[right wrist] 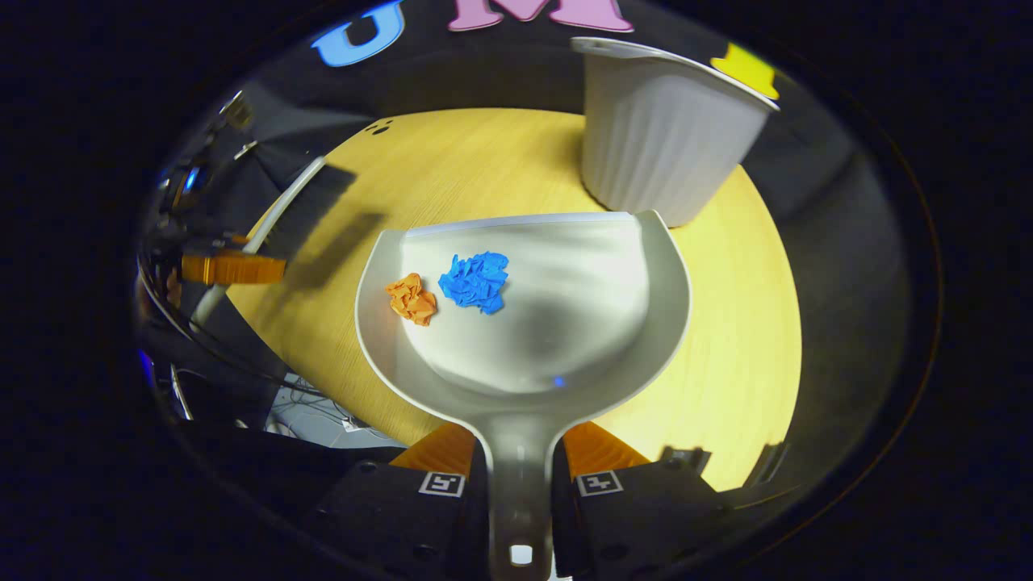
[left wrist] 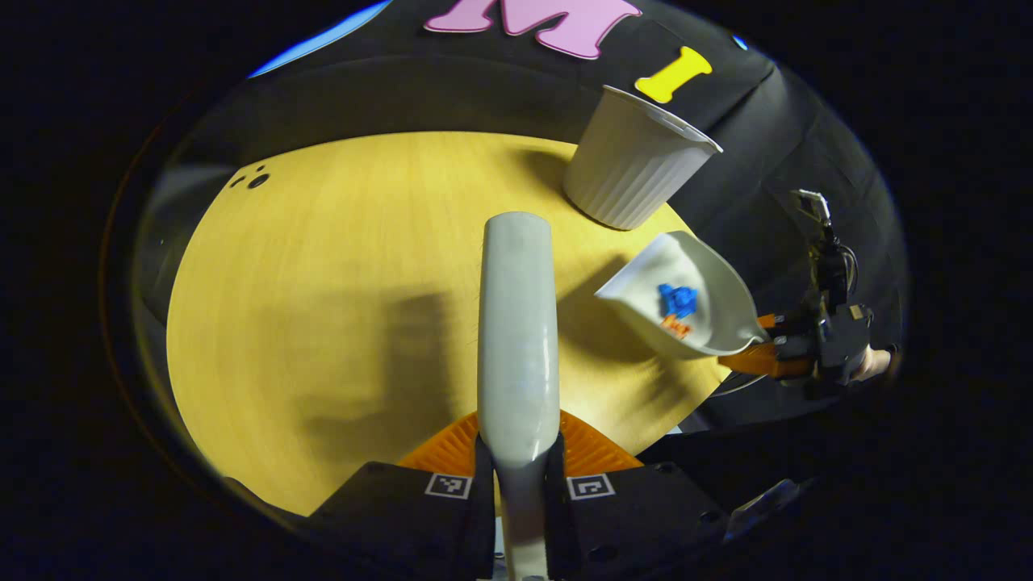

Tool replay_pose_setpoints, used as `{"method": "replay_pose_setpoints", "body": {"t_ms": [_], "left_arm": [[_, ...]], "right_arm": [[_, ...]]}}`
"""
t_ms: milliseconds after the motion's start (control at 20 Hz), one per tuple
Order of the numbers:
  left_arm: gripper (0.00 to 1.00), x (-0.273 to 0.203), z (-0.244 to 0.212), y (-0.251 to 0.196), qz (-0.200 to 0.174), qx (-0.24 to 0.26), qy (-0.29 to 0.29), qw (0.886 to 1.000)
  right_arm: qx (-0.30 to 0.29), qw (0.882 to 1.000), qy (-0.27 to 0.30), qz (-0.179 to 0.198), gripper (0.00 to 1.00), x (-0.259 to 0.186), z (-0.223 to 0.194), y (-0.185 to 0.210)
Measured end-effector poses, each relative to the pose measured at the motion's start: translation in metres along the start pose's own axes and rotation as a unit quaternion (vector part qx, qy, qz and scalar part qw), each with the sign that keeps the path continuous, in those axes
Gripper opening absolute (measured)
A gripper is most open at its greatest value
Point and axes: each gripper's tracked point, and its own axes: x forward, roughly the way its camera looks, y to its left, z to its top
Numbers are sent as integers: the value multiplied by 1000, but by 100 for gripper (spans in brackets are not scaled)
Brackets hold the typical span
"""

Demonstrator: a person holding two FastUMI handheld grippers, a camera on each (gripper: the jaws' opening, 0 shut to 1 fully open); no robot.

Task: Pick up the small broom and dustpan from the desktop, sweep the trash into the dustpan with the broom, and then empty the trash into the garbage bin.

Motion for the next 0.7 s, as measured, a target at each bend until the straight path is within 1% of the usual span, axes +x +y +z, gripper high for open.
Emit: {"method": "replay_pose_setpoints", "body": {"t_ms": [50,100,150,200,250,400,550,700], "left_arm": [[29,-6,-11,7,7,-4,-2,1000],[29,-12,-22,12,12,-7,-2,1000],[29,-18,-32,17,18,-10,-2,1000],[27,-23,-41,21,22,-14,-2,1000],[28,-27,-53,26,26,-19,-3,999],[29,-35,-72,36,30,-42,-5,999],[29,-41,-76,41,38,-49,-9,998],[29,-52,-73,51,42,-62,-13,997]], "right_arm": [[4,1000,-2,-6,39,-6,0,-3],[3,1000,-3,-9,35,-13,2,-6],[5,1000,-6,-13,35,-20,8,-7],[11,1000,-11,-18,35,-27,11,-9],[22,999,-14,-20,35,-36,14,-9],[66,997,-32,-18,35,-62,25,-10],[107,992,-57,-15,35,-77,42,-15],[109,990,-88,-28,35,-85,71,-27]]}}
